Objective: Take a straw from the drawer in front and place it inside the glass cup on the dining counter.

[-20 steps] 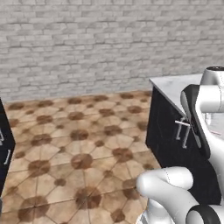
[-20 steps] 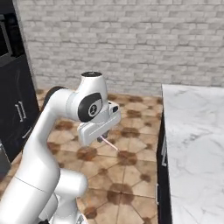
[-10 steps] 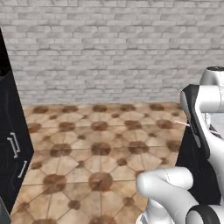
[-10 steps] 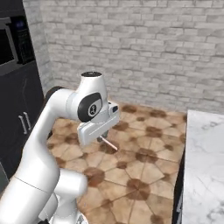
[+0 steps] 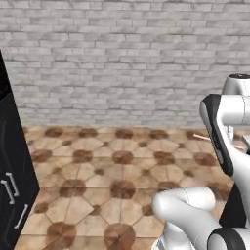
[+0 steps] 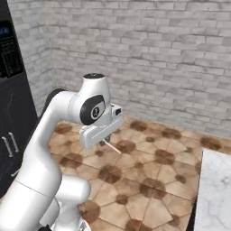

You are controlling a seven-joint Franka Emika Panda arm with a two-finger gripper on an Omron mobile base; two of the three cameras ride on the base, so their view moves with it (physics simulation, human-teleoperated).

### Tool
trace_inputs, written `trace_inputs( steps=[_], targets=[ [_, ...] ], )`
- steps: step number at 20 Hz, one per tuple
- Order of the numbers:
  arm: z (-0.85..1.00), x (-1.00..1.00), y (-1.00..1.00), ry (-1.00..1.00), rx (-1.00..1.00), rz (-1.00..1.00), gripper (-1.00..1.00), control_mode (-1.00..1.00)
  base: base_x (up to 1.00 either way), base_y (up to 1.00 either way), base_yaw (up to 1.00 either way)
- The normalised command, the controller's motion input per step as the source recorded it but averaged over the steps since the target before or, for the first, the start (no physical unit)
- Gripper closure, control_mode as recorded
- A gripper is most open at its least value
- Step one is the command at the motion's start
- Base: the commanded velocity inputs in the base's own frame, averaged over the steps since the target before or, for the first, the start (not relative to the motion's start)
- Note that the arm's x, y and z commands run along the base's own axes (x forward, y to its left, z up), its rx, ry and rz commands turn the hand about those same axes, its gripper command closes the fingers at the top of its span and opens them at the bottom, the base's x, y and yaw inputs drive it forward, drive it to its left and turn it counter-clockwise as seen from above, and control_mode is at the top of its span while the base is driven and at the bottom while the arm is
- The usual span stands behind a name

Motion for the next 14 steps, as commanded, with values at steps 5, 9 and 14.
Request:
trace_inputs(
  steps=[5,9,14],
  targets=[
    [0.00,0.00,0.00,0.00,0.00,0.00,1.00,1.00,1.00,-0.13,0.18],
    [0.00,0.00,0.00,0.00,0.00,0.00,1.00,1.00,1.00,-0.09,0.14],
    [0.00,0.00,0.00,0.00,0.00,0.00,1.00,1.00,1.00,-0.03,-0.06]
  ],
)
